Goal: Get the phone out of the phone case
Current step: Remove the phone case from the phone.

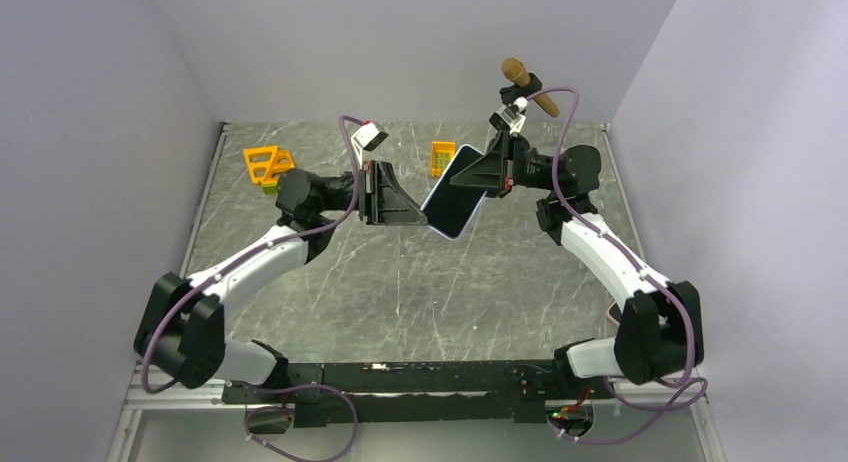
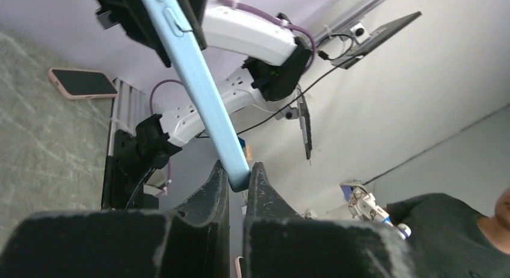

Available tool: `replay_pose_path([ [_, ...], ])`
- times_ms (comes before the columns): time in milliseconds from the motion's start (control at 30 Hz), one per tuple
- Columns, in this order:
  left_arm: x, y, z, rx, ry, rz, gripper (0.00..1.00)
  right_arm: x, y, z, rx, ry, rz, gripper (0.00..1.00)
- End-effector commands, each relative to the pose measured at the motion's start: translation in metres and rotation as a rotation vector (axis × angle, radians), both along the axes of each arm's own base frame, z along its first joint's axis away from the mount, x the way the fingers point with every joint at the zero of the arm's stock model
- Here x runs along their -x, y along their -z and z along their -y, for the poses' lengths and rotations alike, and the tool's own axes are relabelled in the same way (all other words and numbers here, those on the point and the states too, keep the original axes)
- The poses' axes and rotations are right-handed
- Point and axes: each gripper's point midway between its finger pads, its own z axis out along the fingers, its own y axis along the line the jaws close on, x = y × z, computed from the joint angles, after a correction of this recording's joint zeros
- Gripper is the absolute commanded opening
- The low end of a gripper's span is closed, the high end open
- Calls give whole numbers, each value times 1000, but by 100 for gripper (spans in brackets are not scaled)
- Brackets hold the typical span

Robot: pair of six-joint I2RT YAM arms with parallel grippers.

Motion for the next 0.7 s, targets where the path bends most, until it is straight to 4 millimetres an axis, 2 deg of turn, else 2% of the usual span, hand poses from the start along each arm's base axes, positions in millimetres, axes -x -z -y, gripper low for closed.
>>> replay_pose_path([
  [0, 18, -41, -11, 217, 56, 347, 0, 17, -42, 3, -169, -108, -153, 0],
  [133, -10, -22, -4, 178, 20, 294, 0, 17, -65, 5, -197, -117, -155, 0],
  [200, -17, -17, -3, 190, 11, 283, 0, 15, -77, 6, -231, -119, -155, 0],
  [300, -21, -12, -2, 211, 24, 257, 0, 13, -88, 7, -277, -140, -174, 0],
  [433, -25, -4, 1, 195, 41, 243, 0, 9, -95, 4, -284, -148, -176, 0],
  [667, -25, 5, 8, 136, 117, 268, 0, 17, -101, -7, -304, -215, -191, 0],
])
